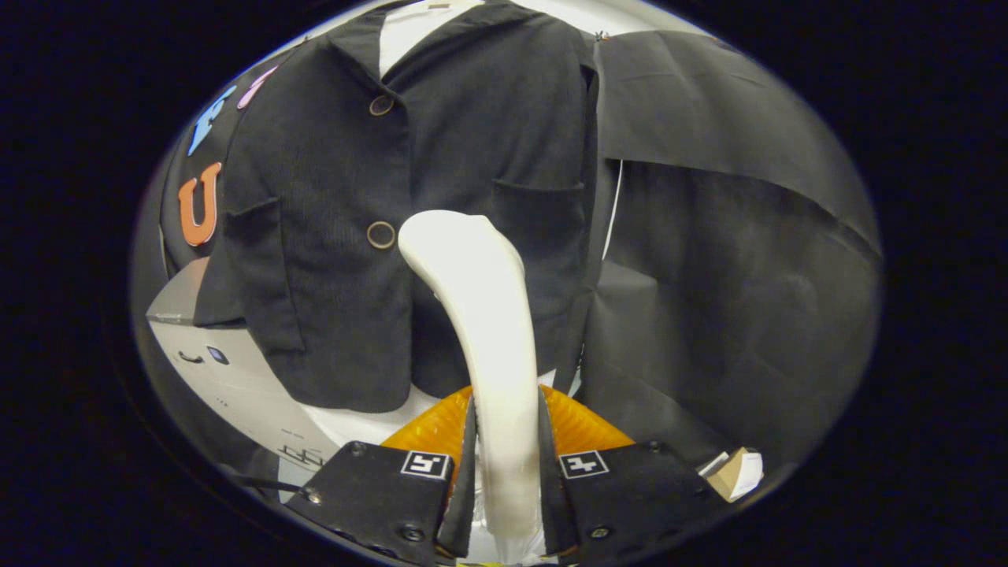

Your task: Iron the clothes twice with a garment steamer, once on the left side and once on the right side.

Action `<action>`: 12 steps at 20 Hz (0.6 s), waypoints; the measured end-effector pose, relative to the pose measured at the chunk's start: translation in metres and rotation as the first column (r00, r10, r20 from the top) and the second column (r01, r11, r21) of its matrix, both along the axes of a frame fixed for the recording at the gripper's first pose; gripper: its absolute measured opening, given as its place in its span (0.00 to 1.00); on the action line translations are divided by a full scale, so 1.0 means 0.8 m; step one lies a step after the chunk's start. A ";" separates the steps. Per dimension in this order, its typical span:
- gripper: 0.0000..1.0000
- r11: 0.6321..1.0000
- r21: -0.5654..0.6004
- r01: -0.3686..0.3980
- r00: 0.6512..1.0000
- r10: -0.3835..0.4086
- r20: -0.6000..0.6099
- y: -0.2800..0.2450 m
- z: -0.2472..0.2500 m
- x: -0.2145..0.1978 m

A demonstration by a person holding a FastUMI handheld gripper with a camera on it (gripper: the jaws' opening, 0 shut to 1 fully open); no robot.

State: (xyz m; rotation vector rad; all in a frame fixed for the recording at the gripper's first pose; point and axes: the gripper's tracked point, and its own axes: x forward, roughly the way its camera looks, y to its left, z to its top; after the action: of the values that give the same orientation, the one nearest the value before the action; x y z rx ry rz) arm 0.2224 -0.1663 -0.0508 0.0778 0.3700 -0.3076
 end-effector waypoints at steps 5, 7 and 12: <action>0.37 1.000 0.011 0.000 1.000 0.000 -0.001 -0.003 0.001 -0.002; 0.37 1.000 0.013 -0.001 1.000 0.001 0.001 -0.003 0.004 -0.002; 0.37 0.999 0.031 -0.043 0.999 0.043 0.001 -0.001 0.006 -0.003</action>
State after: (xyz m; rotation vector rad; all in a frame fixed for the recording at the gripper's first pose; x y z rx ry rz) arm 0.2202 -0.1673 -0.0462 0.0999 0.3751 -0.2598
